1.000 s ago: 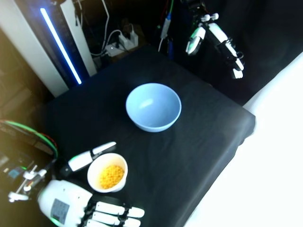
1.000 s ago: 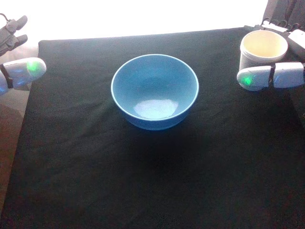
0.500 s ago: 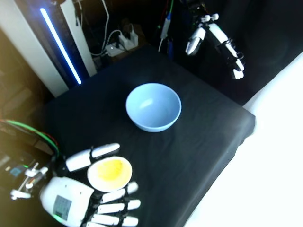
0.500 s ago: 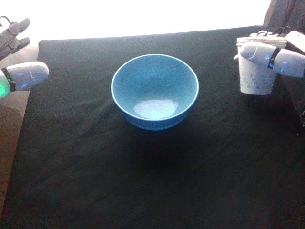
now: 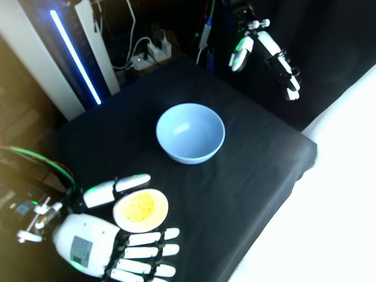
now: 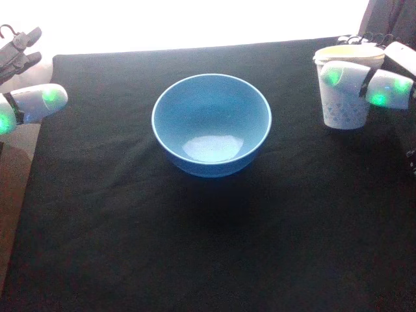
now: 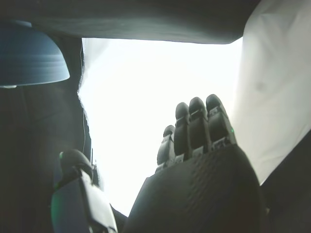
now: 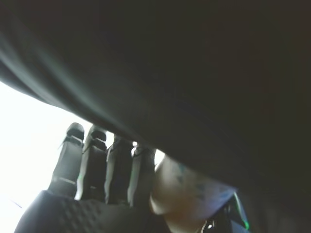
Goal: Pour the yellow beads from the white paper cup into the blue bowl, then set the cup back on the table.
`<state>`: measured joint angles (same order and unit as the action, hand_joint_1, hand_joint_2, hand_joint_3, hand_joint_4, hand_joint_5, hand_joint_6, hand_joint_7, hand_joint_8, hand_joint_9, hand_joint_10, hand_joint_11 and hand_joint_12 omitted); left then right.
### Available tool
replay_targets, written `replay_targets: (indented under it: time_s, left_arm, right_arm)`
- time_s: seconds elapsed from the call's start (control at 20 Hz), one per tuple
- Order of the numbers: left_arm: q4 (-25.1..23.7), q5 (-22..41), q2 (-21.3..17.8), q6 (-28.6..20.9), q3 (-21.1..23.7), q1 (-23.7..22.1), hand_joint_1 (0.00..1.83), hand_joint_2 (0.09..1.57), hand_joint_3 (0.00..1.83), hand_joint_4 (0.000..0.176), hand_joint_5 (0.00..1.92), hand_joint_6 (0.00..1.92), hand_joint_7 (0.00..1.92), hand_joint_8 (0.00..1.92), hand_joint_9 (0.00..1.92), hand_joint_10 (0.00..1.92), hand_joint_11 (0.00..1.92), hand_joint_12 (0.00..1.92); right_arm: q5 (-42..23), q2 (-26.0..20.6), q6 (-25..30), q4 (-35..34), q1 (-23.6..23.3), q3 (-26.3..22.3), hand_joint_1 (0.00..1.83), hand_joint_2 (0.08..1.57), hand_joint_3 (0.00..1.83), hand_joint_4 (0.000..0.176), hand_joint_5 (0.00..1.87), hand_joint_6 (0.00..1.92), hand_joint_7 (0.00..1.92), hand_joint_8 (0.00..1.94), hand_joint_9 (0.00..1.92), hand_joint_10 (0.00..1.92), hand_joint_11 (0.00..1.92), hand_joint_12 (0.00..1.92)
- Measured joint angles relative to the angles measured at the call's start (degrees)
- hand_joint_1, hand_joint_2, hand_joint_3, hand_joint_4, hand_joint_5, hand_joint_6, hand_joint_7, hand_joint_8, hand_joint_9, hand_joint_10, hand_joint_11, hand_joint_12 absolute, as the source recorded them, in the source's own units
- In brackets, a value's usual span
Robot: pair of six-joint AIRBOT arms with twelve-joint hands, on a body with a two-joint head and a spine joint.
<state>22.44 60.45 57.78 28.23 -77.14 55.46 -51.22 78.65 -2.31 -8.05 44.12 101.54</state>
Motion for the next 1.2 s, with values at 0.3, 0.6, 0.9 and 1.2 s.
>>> replay_targets:
  time_s: [0.3,0.6,0.9,1.2]
  left_arm:
    - [0.0,0.0,0.0,0.0,0.0,0.0,0.31,0.82,0.0,0.109,0.02,0.0,0.26,0.01,0.2,0.0,0.07,0.11]
    - [-0.1,0.0,0.0,0.0,0.0,0.0,0.28,0.85,0.01,0.118,0.02,0.0,0.26,0.0,0.19,0.0,0.08,0.13]
    - [-0.1,0.0,0.0,0.0,0.0,0.0,0.28,0.85,0.0,0.117,0.02,0.0,0.26,0.0,0.19,0.01,0.07,0.13]
    - [0.0,0.0,0.1,0.0,0.0,0.1,0.3,0.82,0.0,0.137,0.01,0.0,0.25,0.0,0.19,0.0,0.04,0.14]
  right_arm:
    - [-2.5,-0.8,0.4,0.7,0.0,-0.9,1.09,1.04,0.0,0.058,1.09,0.58,0.72,0.01,0.47,0.02,0.0,0.8]
    - [-2.6,-1.9,0.3,1.5,-0.4,-1.7,1.11,1.08,0.0,0.004,1.05,0.85,0.93,0.01,0.59,0.01,0.01,0.92]
    - [-2.7,-2.1,0.2,1.6,-0.4,-2.2,1.22,1.1,0.0,0.0,1.09,0.86,0.94,0.77,0.91,0.05,0.27,1.09]
    - [-4.4,-3.5,0.2,3.1,-1.4,-3.4,1.22,1.11,0.0,0.038,0.99,0.98,1.0,0.94,1.13,0.02,0.62,0.9]
